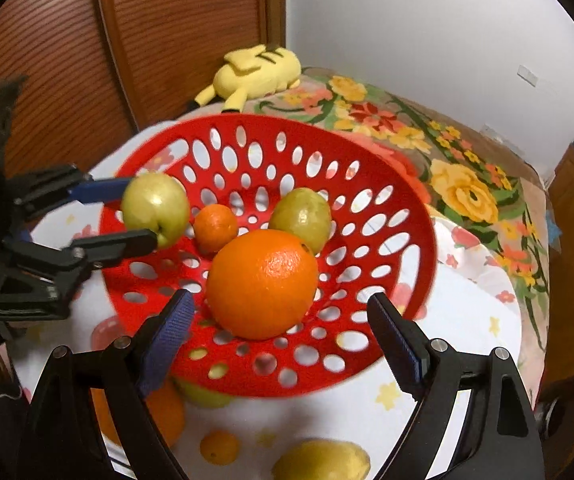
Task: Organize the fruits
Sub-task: 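Lower the large orange into the red basket and open the right tool, then lower the yellow-green fruit into the red basket and open the left tool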
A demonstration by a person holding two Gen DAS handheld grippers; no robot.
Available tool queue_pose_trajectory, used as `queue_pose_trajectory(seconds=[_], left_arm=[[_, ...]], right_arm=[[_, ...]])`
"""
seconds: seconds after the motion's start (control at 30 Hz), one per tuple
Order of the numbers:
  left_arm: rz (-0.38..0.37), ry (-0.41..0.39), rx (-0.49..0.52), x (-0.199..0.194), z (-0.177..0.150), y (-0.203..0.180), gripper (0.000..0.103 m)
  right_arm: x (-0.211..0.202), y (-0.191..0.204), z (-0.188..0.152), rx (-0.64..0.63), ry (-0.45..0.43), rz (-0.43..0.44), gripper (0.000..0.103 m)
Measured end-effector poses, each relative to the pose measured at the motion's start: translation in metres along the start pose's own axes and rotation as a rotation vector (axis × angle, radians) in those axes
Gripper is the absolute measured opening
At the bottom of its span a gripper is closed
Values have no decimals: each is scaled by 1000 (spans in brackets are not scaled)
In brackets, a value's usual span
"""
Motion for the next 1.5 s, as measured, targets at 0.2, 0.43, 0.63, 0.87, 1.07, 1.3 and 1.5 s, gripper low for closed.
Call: queue_pose_trajectory(seconds=[0.2, 0.43, 0.63, 0.87, 1.07, 1.3, 1.5], left_arm=[[12, -9, -8, -10, -2, -5, 59], [28, -21, -9, -30, -14, -13, 63], [21, -46, -21, -52, -26, -15, 68], [14, -53, -27, -67, -44, -21, 72], [25, -36, -38, -73, -69, -21, 72], [20, 0, -41, -71, -102, -25, 72], [-14, 20, -59, -72, -121, -27, 72]], right_arm=[[-24, 1, -8, 24, -57, -18, 90], [-41, 6, -29, 72, -102, -25, 90], [-58, 14, -49, 99, -137, -39, 90], [-72, 26, -69, 129, -169, -43, 90], [-72, 42, -94, 158, -181, -30, 90], [-64, 57, -113, 195, -204, -5, 90], [-57, 70, -119, 221, -227, 24, 90]])
Point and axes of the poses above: each gripper's, at about its wrist camera, not at the fingertips, and x roughly the way its jaws point, y to its left, z to its top, the point moved 8 cm from there along x, roughly the way its jaws point, and after that the axes turned 2 degrees about -x, right-handed, at the moved point
